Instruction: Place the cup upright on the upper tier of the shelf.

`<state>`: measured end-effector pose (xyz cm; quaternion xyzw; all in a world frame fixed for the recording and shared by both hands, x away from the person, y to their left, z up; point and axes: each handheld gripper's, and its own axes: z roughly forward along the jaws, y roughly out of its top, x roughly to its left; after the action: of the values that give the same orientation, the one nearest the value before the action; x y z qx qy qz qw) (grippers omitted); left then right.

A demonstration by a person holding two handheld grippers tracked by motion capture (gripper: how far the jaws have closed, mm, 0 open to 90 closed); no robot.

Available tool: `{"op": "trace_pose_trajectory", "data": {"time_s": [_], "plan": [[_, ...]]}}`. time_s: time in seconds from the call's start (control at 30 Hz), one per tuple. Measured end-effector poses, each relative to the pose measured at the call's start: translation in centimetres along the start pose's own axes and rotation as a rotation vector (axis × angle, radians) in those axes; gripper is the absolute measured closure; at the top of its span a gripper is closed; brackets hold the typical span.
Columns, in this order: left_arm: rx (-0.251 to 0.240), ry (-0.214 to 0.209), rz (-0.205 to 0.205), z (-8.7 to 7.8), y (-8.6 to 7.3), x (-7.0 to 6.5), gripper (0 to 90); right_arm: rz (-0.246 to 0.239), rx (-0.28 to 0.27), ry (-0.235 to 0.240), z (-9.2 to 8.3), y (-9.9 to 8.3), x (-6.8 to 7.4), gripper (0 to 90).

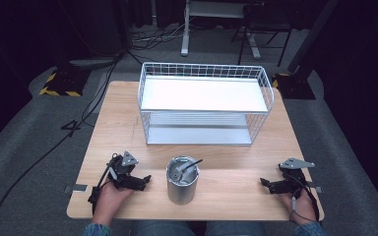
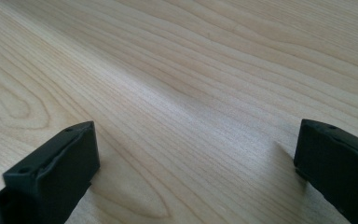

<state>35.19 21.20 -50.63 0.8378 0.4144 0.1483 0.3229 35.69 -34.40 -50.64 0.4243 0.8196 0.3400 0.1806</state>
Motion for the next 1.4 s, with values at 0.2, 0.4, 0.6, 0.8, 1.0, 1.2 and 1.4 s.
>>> {"op": "trace_pose_trajectory", "data": {"time_s": [0.2,0.4,0.6,0.8,1.0,1.2,1.4], "plan": [[0.003,0.009,-0.001,-0.2,-0.1,0.0,0.2,0.002,0.000,-0.002,0.0,0.0,0.0,0.3],[-0.018,-0.010,-0.012,-0.6,0.0,0.0,0.2,0.004,0.000,-0.003,0.0,0.0,0.0,0.3],[-0.064,-0.030,-0.018,-1.8,0.6,-0.1,0.2,0.004,0.000,-0.003,0.0,0.0,0.0,0.3],[-0.070,-0.035,-0.025,-1.9,0.6,-0.1,0.3,0.005,0.000,-0.004,0.0,0.0,0.0,0.4],[-0.060,-0.041,-0.027,-1.6,0.5,0.0,0.2,0.018,0.001,-0.016,0.1,0.1,0.2,0.5],[-0.044,-0.045,-0.020,-1.5,0.5,0.0,0.3,0.018,0.008,-0.013,0.0,0.2,0.2,2.4],[-0.037,-0.048,-0.037,-1.2,0.2,0.2,0.4,0.004,-0.036,0.008,-0.9,1.1,0.8,3.9]]}}
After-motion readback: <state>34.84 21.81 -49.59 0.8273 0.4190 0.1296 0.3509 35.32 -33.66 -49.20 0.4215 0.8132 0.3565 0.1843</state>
